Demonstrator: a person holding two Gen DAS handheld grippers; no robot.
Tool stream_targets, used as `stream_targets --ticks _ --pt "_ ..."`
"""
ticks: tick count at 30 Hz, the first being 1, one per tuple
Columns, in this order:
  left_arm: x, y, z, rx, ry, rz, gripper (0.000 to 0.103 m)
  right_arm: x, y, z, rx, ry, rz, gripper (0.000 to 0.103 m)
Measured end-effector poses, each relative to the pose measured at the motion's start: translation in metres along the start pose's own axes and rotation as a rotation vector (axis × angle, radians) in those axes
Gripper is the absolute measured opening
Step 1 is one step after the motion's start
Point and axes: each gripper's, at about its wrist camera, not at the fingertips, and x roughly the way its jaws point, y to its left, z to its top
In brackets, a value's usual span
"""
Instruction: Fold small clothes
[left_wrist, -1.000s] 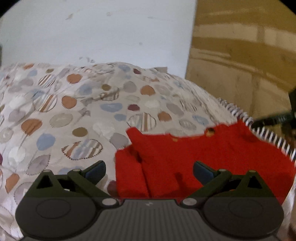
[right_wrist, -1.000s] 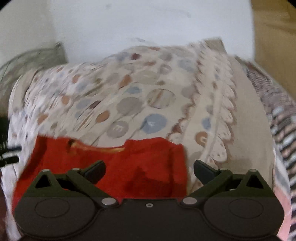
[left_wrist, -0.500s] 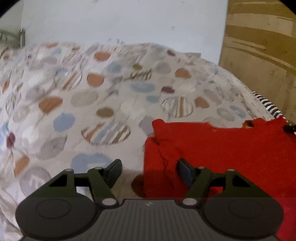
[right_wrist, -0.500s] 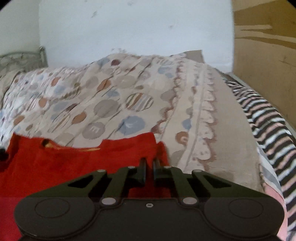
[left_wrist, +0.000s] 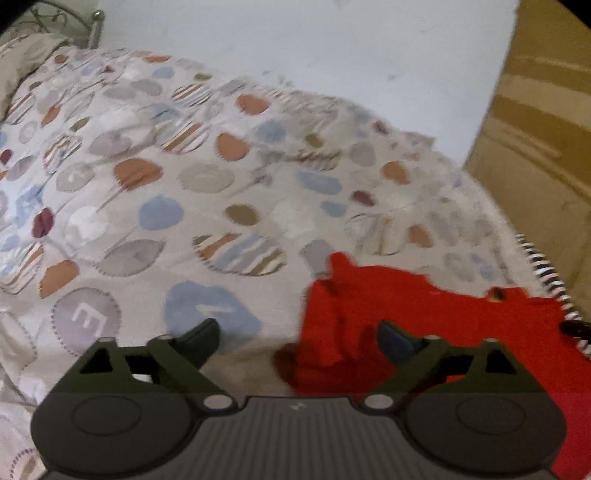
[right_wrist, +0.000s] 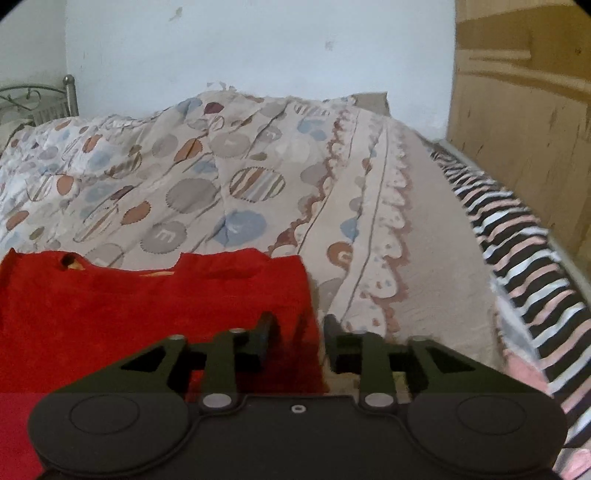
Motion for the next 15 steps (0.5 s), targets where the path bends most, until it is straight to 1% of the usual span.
stream_targets --ticks 1,2,4,5,6,7,8,9,12,15 --pt "-0.004 -0.003 -0.001 0.0 -0.005 -0.012 0.1 -0.005 0.002 0.0 -0.005 -0.012 -0.019 0.06" --pt "-0.009 -0.008 -0.002 0.003 -0.006 -0.021 0.1 -0.012 0.005 -0.001 -0.012 -0.031 -0.036 0.074" --pt "-0.017 -0.016 -0.006 0.019 -0.002 -0.043 0.102 -0.025 0.014 -0.004 -0.034 -0.065 -0.017 0.082" --pt "-0.021 -0.021 -0.01 0.027 0.0 -0.044 0.102 -0.031 0.019 -0.005 -0.045 -0.072 -0.004 0.089" --pt "-0.026 -0.025 -0.014 0.034 0.005 -0.035 0.102 -0.037 0.026 -0.006 -0.053 -0.079 0.007 0.092" --pt "-0.031 -0.03 -0.019 0.04 0.016 -0.016 0.102 -0.044 0.034 -0.009 -0.059 -0.09 0.017 0.099" --pt "-0.036 -0.035 -0.025 0.044 0.022 -0.003 0.102 -0.052 0.042 -0.012 -0.066 -0.105 0.03 0.102" --pt "-0.042 -0.038 -0.031 0.045 0.018 -0.004 0.102 -0.058 0.051 -0.015 -0.078 -0.121 0.046 0.102" --pt "-0.057 -0.044 -0.05 0.037 0.001 -0.029 0.102 -0.075 0.075 -0.024 -0.101 -0.17 0.067 0.102" --pt "-0.062 -0.052 -0.065 0.063 0.031 -0.008 0.102 -0.084 0.099 -0.035 -0.146 -0.189 0.092 0.102"
